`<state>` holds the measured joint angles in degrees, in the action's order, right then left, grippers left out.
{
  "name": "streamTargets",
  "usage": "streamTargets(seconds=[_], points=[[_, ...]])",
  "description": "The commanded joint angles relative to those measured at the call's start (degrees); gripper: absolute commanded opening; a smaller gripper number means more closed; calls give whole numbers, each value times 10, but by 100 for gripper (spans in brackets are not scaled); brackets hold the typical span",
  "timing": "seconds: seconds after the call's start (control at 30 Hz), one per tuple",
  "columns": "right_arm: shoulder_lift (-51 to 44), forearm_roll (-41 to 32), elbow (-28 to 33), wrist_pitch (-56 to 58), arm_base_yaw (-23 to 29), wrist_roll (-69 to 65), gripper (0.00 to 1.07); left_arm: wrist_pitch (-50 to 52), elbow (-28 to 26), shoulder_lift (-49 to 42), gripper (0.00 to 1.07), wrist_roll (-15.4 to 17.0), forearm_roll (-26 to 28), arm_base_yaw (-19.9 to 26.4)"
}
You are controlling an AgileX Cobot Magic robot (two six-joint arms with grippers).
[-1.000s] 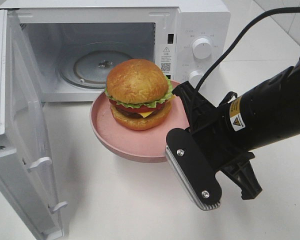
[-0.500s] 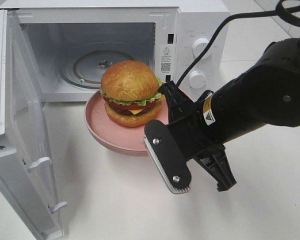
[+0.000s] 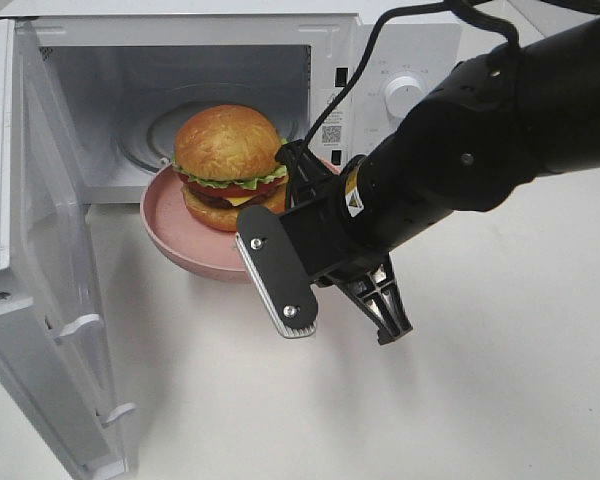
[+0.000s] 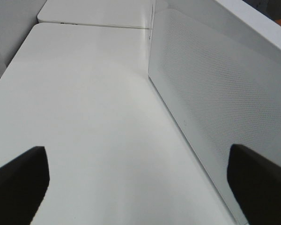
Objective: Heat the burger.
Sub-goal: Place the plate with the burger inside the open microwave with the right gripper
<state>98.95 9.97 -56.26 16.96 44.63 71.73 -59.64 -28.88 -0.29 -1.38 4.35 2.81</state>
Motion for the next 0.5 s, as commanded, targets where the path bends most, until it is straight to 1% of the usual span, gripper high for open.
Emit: streamTargets(seconds=[0.03, 0.1, 0.17, 0.5], points=[[3, 5, -21, -30, -1, -10, 0, 2, 0, -12, 98, 1, 1, -1], [6, 5, -28, -29, -1, -13, 0, 2, 0, -12, 98, 1, 1, -1], [20, 11, -56, -12, -1, -15, 0, 2, 0, -12, 98, 1, 1, -1], [63, 20, -115, 13, -1, -32, 0, 2, 0, -12, 98, 1, 1, -1]])
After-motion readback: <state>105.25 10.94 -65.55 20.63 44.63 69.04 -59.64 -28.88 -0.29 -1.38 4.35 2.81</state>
